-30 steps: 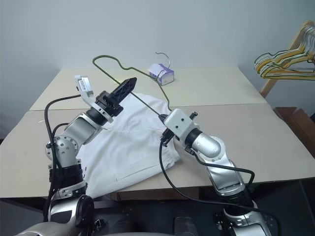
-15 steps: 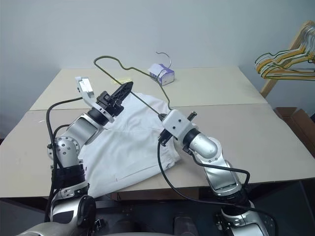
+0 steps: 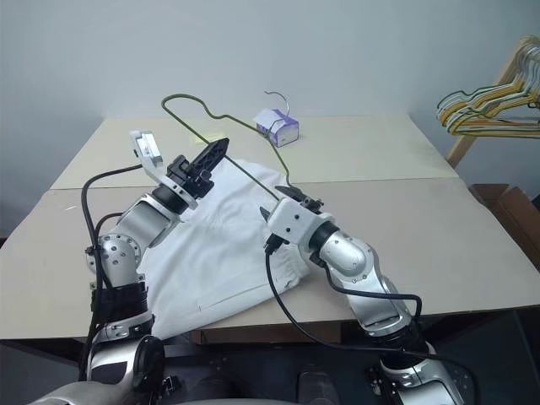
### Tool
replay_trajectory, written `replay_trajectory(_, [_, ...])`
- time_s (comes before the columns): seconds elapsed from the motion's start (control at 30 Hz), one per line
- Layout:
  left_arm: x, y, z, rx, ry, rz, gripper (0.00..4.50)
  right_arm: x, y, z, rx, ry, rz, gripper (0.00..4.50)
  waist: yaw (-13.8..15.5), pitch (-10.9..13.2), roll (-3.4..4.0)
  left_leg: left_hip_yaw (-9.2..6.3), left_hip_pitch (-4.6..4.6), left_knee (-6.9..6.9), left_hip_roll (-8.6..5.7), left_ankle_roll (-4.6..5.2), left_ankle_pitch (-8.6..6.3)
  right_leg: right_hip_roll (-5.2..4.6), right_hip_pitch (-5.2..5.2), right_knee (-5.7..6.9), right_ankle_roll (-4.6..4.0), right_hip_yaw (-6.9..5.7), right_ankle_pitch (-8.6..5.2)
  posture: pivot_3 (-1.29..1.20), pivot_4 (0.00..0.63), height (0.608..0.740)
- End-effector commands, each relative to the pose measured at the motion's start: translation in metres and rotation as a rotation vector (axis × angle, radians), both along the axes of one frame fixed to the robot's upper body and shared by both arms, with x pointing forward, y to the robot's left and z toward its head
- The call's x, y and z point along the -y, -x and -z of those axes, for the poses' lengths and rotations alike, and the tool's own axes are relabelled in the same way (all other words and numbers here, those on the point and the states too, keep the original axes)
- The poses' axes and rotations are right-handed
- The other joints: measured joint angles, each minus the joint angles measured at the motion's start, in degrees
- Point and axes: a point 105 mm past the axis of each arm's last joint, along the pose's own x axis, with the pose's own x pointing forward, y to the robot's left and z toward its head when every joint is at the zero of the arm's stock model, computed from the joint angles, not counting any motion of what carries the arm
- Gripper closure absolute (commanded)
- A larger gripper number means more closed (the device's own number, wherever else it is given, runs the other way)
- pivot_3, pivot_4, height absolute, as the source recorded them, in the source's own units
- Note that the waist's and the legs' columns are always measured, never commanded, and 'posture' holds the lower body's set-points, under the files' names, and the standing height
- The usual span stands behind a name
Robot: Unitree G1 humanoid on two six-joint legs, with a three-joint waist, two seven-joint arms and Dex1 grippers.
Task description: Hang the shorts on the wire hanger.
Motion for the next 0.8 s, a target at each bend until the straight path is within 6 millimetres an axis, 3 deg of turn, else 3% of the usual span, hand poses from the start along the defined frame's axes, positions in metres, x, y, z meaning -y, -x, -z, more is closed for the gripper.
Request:
replay_trajectory(0.03, [-0.006, 0.003, -0.016, 0.102, -0.062, 0.017, 4.50, 0.016, 0.001, -0.032, -0.018, -0.094, -0.028, 0.91, -0.02, 0.00, 0.00, 0.00, 0.00, 0.00, 0.00, 0.00, 0.00, 0.00, 0.00, 0.00, 0.00, 0.00, 0.00, -0.02, 0.000, 0.740])
replay_trajectory(0.2, [-0.021, 0.014, -0.035, 0.244, -0.094, 0.146, 4.50, 0.040, 0.007, -0.042, -0.342, -0.221, -0.178, 0.91, -0.04, 0.03, -0.02, 0.00, -0.02, 0.00, 0.01, 0.00, 0.00, -0.01, -0.01, -0.01, 0.00, -0.03, 0.00, -0.03, 0.000, 0.740])
replay_trajectory(0.43, [-0.046, 0.057, -0.064, 0.528, -0.109, 0.444, 4.50, 0.071, 0.020, -0.028, -0.819, -0.216, -0.414, 0.91, -0.51, 0.05, -0.01, -0.01, -0.10, -0.08, 0.05, 0.03, -0.02, 0.00, -0.03, -0.16, -0.07, -0.15, -0.04, -0.03, 0.000, 0.740])
replay_trajectory(0.57, [-0.048, 0.065, -0.064, 0.597, -0.120, 0.528, 4.50, 0.065, 0.027, -0.023, -0.997, -0.251, -0.550, 0.91, -1.01, 0.05, -0.01, -0.02, -0.14, -0.07, 0.05, 0.06, -0.04, 0.00, -0.02, -0.22, -0.04, -0.16, -0.03, -0.03, 0.000, 0.740])
replay_trajectory(0.8, [-0.045, 0.066, -0.066, 0.660, -0.079, 0.533, 4.50, 0.026, 0.024, -0.020, -1.026, -0.225, -0.652, 0.91, -1.45, 0.06, -0.01, -0.07, -0.22, -0.03, 0.06, 0.06, -0.04, 0.00, -0.08, -0.19, 0.03, -0.15, 0.01, -0.03, 0.000, 0.740])
